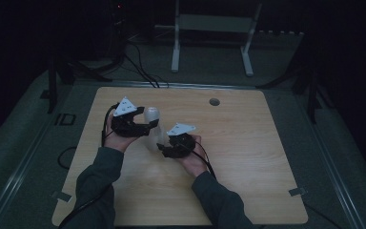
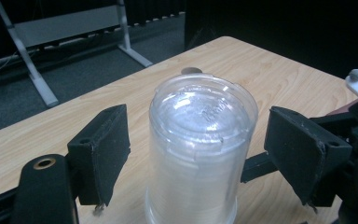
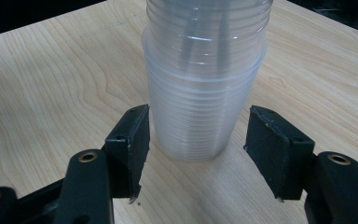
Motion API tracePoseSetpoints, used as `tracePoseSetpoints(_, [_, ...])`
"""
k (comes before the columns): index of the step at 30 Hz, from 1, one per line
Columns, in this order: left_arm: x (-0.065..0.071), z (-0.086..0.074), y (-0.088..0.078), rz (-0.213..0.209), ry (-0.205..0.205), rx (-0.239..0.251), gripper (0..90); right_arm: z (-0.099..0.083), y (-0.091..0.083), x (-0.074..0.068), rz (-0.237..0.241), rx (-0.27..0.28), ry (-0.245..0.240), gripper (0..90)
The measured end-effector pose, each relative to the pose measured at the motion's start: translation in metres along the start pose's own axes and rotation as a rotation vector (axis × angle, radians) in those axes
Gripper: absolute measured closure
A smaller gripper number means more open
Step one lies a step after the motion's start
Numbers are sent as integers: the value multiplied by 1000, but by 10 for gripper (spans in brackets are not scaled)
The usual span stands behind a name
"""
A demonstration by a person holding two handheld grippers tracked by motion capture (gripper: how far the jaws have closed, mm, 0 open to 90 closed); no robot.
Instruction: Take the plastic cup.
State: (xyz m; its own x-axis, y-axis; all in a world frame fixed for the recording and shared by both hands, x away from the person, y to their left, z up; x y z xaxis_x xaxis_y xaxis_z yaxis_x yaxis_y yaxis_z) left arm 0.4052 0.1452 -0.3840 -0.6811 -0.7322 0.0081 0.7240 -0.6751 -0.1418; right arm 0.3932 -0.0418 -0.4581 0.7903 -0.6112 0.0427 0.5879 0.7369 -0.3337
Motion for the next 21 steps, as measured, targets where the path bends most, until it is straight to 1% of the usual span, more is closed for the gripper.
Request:
tracePoseSetpoints(5, [-1,0,4,-5,-10,8,228,1,1,1,-5,0,2,383])
tracePoseSetpoints(11, [-1,0,9,-25,-10,9,237,1,5,4,-5,5,12,333])
tracePoseSetpoints(13, [0,0,10,-23,-3,6,250,1,6,4,-5,5,12,325])
tracePoseSetpoints(17, [1,2,11,-26,-3,-2,301,0,8,4,-2,10,11,311])
tracePoseSetpoints(21, [1,4,10,-28,-3,4,332,1,9,7,4,19,16,296])
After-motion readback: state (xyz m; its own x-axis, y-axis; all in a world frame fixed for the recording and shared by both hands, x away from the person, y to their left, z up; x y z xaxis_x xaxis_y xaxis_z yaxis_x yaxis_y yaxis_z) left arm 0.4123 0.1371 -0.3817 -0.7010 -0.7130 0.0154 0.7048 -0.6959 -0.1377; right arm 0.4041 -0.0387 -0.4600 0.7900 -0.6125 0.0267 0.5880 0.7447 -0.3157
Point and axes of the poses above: each handheld gripper's, and its own axes: y roughly forward along the jaws, z roughly out of its top, x roughly to its right, the point moved 2 cm from there along y, roughly forward along the jaws, and after that the axes turned 15 degrees about x, right-handed, at the moved point
